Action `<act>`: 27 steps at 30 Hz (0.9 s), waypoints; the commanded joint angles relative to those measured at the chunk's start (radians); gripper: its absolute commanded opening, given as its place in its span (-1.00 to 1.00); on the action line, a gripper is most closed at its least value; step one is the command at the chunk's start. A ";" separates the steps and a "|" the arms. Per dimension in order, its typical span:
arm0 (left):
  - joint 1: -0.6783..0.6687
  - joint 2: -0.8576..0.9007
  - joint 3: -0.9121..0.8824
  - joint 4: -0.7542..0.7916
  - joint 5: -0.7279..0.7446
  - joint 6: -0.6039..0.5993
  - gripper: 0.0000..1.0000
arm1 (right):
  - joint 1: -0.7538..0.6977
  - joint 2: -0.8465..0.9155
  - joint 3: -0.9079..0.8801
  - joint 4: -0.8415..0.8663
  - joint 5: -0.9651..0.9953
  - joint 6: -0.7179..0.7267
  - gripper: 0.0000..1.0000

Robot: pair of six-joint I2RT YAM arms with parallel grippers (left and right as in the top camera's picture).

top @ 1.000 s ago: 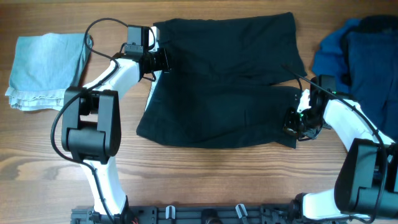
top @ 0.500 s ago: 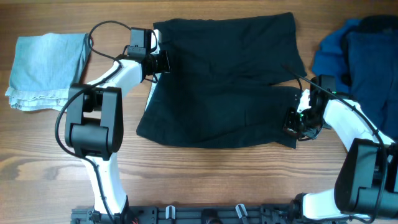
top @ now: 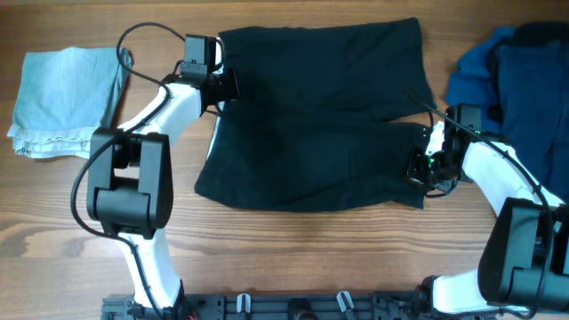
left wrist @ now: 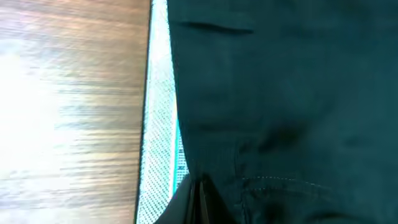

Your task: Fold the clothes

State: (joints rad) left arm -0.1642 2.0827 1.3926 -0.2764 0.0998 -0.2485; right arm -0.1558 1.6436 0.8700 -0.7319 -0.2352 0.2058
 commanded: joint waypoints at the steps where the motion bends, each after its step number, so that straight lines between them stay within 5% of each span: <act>1: 0.001 -0.026 0.006 -0.028 -0.154 0.006 -0.92 | 0.002 0.002 -0.010 -0.025 -0.007 0.003 -0.92; 3: 0.001 -0.025 0.006 -0.033 -0.154 0.006 -0.90 | 0.002 0.002 -0.010 -0.024 0.003 0.003 -0.92; 4: 0.001 -0.026 0.006 -0.032 -0.154 0.006 -0.32 | 0.001 0.002 -0.009 -0.012 0.003 0.003 -0.91; 6: 0.001 -0.027 0.007 -0.030 -0.154 0.006 0.11 | 0.001 0.002 0.021 -0.015 0.003 0.003 -0.90; 7: 0.003 -0.044 0.008 -0.027 -0.154 0.006 0.56 | 0.001 -0.003 0.068 -0.031 0.003 0.003 -0.75; 10: 0.006 -0.146 0.013 -0.032 -0.154 0.006 0.96 | 0.001 -0.023 0.205 -0.109 0.003 0.003 -0.10; 11: 0.011 -0.233 0.013 -0.081 -0.154 0.001 0.99 | 0.001 -0.040 0.280 -0.183 0.004 0.003 0.21; 12: 0.018 -0.280 0.013 -0.129 -0.154 -0.026 1.00 | 0.001 -0.048 0.298 -0.210 0.008 0.004 0.25; 22: 0.197 -0.531 0.013 -0.772 -0.081 -0.213 1.00 | 0.002 -0.164 0.301 -0.467 0.064 0.085 0.33; 27: 0.212 -0.564 -0.050 -0.846 0.016 -0.213 1.00 | 0.002 -0.165 0.253 -0.452 0.063 0.114 0.36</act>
State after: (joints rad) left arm 0.0498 1.5677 1.3998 -1.1191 0.0402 -0.4404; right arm -0.1558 1.4975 1.1553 -1.1988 -0.1890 0.2810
